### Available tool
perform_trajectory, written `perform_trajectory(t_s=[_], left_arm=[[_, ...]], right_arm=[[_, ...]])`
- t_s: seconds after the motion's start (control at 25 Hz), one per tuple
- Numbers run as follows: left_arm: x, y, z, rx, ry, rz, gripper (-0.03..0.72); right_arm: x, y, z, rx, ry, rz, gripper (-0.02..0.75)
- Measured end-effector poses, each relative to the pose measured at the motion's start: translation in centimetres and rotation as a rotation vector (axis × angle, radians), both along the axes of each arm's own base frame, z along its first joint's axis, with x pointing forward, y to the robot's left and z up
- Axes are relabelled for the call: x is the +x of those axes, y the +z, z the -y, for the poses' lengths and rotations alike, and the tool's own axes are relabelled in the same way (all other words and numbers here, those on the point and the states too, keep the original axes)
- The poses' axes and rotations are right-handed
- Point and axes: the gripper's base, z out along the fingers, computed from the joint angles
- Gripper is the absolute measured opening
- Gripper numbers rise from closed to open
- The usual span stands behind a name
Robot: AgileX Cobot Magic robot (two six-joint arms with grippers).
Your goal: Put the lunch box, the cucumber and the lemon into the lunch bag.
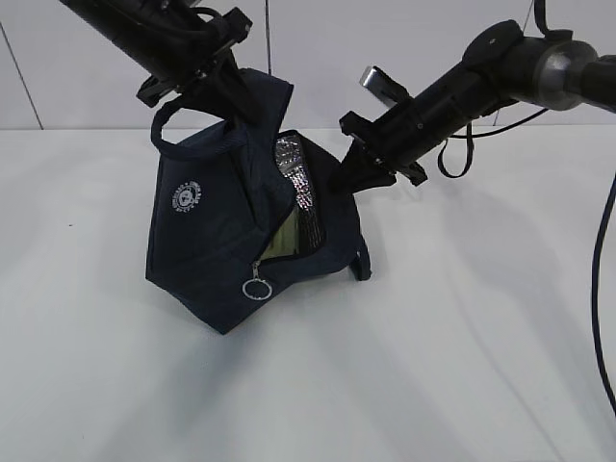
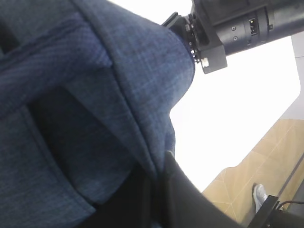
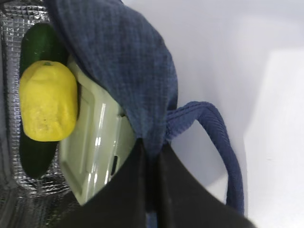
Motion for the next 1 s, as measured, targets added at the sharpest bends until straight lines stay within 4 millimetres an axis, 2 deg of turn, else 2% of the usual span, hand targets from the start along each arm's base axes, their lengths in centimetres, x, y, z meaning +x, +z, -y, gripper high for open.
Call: perform_trajectory(t_s=[0.08,0.2,0.36,0.6,0.84,1.0], left_arm=[[0.0,0.0,0.0,0.0,0.0,0.0,-0.009],[0.0,0.0,0.0,0.0,0.0,0.0,-0.009],[0.0,0.1,0.1,-0.022,0.002,-0.007,-0.009],[-0.1,0.5,0.7,-0.079,0.008,-0.021,-0.009],[-1.1,0.7,3.1,-0.111,-0.027,-0.016,-0.009],[-1.6,0.8,4.4,-0.132,-0.035,-0.004,-0.009]], right_arm=[[0.0,0.0,0.0,0.002,0.001,0.001,0.013],[0.0,0.1,-0.1,0.01,0.002,0.003,0.006],[-0.1,1.5,0.1,0.019,-0.003,0.03,0.005],[-0.4,5.9,1.5,0.032,-0.025,0.119,0.004],[-1.2,9.7,3.4,-0.025,-0.056,0.193,0.003],[-2.0,11.3,4.1,-0.111,-0.063,0.211,0.003]])
